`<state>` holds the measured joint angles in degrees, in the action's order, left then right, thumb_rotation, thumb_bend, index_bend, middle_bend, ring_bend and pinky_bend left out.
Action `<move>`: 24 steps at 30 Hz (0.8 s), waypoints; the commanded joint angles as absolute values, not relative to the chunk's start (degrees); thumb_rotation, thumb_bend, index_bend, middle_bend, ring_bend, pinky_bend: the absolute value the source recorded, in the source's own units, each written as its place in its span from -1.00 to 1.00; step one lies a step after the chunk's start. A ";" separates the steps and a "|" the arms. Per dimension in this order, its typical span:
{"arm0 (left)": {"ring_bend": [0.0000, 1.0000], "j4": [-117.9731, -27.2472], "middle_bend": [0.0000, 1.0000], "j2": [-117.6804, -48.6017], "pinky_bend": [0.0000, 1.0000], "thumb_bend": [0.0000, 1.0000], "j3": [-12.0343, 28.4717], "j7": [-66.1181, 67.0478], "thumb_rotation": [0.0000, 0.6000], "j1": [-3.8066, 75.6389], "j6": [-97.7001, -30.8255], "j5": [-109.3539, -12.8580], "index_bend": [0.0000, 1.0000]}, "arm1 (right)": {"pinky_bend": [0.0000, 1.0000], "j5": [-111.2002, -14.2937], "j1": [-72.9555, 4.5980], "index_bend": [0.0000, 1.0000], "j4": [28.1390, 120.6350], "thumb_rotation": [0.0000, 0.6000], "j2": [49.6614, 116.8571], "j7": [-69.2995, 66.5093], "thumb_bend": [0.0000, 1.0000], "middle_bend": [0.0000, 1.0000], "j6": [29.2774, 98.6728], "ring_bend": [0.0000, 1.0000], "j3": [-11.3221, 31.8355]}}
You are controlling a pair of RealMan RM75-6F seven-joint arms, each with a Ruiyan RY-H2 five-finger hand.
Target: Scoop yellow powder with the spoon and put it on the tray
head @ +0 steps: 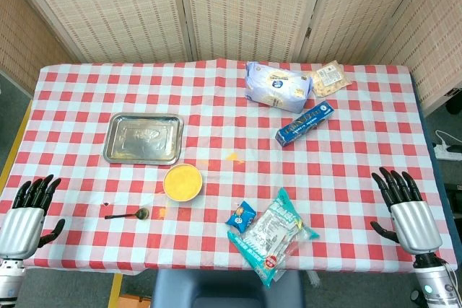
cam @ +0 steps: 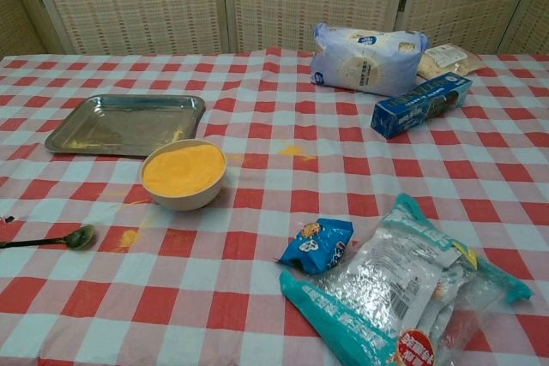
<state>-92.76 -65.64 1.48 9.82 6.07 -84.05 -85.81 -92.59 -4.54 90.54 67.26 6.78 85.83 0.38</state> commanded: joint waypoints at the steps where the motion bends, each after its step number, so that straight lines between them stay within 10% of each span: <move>1: -1.00 -92.79 -1.00 -65.72 -0.92 -0.30 1.28 10.10 1.00 6.00 -83.91 -86.11 -1.00 | -1.00 -92.86 -4.24 -1.00 90.65 1.00 67.31 6.88 -0.90 -1.00 86.63 -1.00 0.27; 24: -1.00 -88.05 -1.00 -77.03 -0.97 -0.30 0.48 6.37 1.00 15.53 -67.80 -86.50 -0.53 | -1.00 -93.48 -4.28 -1.00 90.31 1.00 66.27 3.76 -0.90 -1.00 87.00 -1.00 0.28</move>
<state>-88.40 -75.00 -0.42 4.70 14.14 -69.72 -88.39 -93.50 -4.27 90.32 66.30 3.80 86.98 0.25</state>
